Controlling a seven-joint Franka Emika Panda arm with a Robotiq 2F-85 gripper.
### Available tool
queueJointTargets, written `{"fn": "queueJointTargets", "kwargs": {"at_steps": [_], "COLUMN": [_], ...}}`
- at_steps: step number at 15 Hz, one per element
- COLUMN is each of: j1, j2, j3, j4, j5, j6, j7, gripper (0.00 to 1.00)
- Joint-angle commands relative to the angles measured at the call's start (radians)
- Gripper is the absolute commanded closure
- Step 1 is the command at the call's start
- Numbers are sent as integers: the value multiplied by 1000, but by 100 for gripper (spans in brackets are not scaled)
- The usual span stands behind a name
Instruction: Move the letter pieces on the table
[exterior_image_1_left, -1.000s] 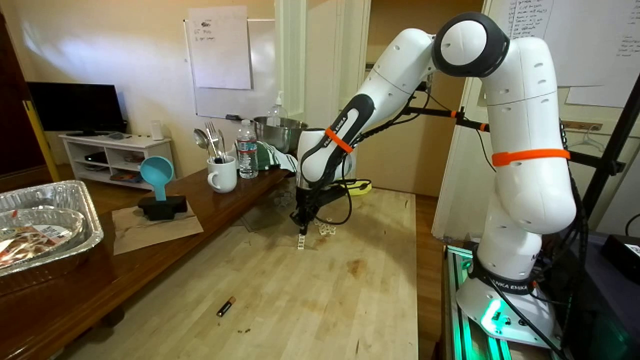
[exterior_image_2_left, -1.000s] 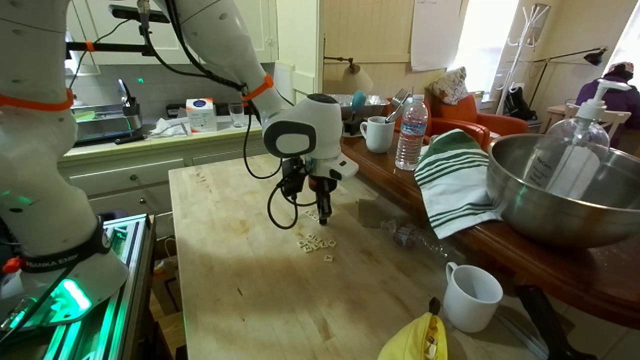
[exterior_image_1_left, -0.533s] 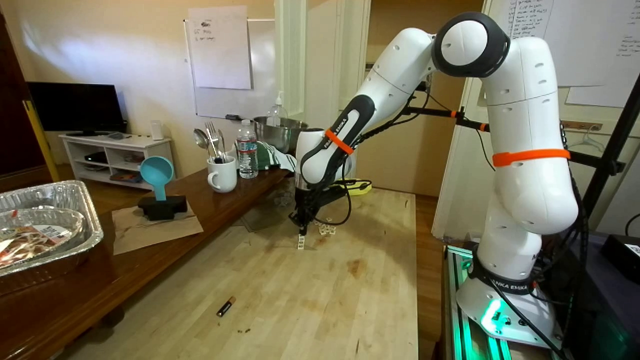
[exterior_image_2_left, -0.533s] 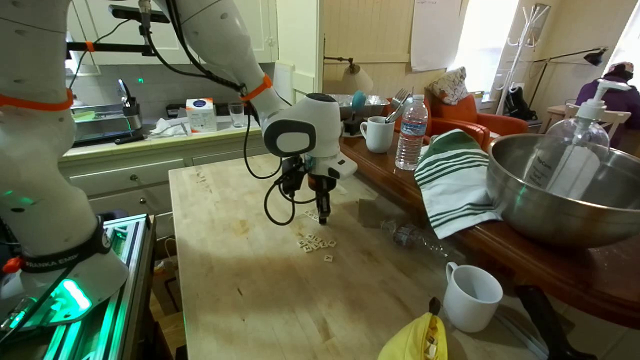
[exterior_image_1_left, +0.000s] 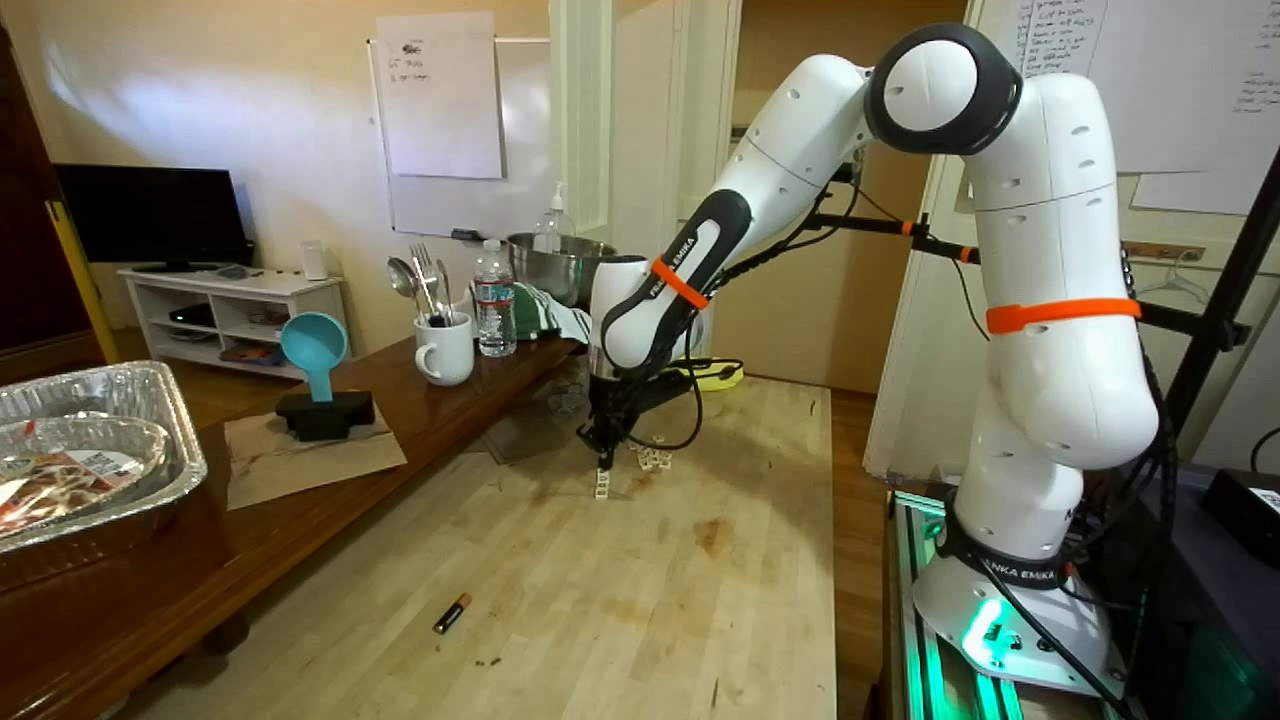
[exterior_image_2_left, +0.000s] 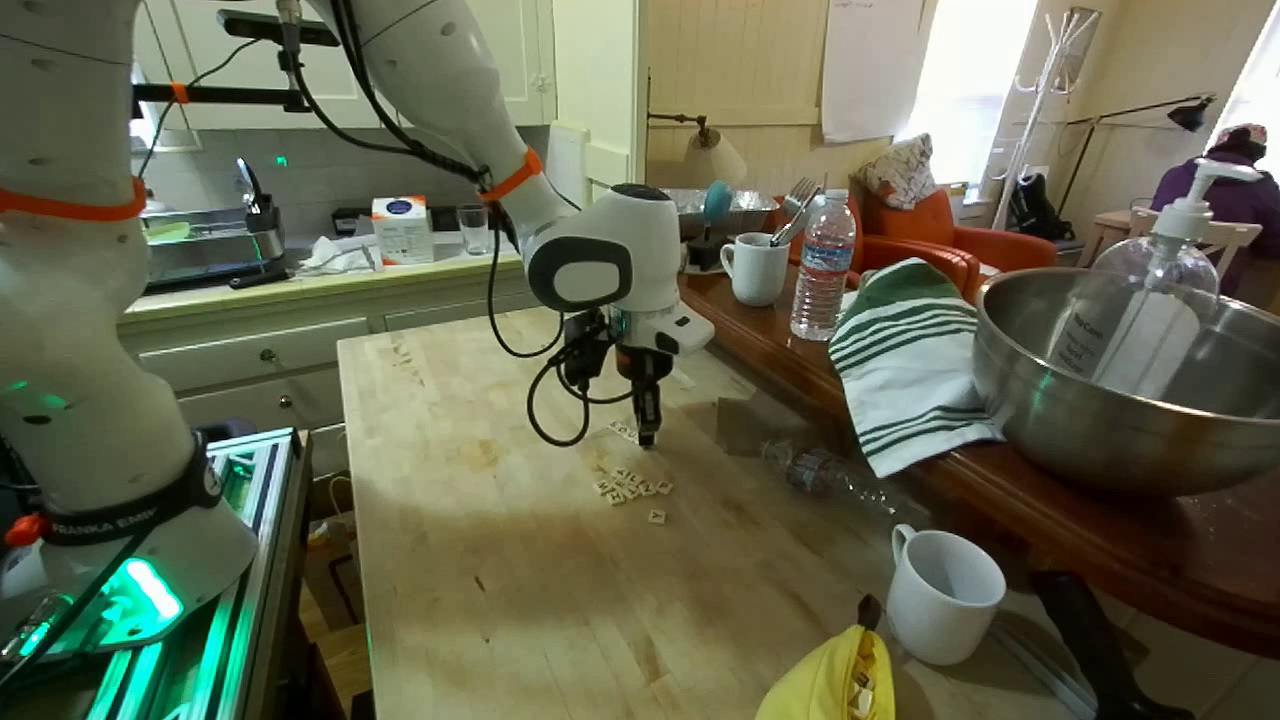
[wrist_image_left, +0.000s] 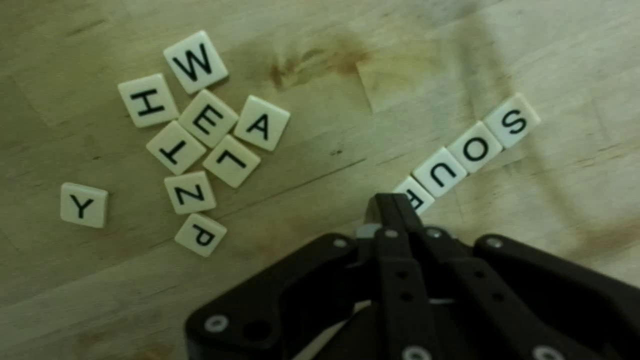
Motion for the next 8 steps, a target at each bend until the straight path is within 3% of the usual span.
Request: {"fn": "queueJointTargets", "kwargs": {"at_steps": [1, 5, 6, 8], "j1": [14, -9, -20, -40], "j2": [-24, -49, -62, -85], "j3": [-10, 21, 37, 70], "j4": [-23, -34, -43, -56], "j5": [-16, 14, 27, 54], "j6": [24, 5, 11, 2], "j7": [26, -49, -94, -199], "gripper": [100, 100, 74, 68]}}
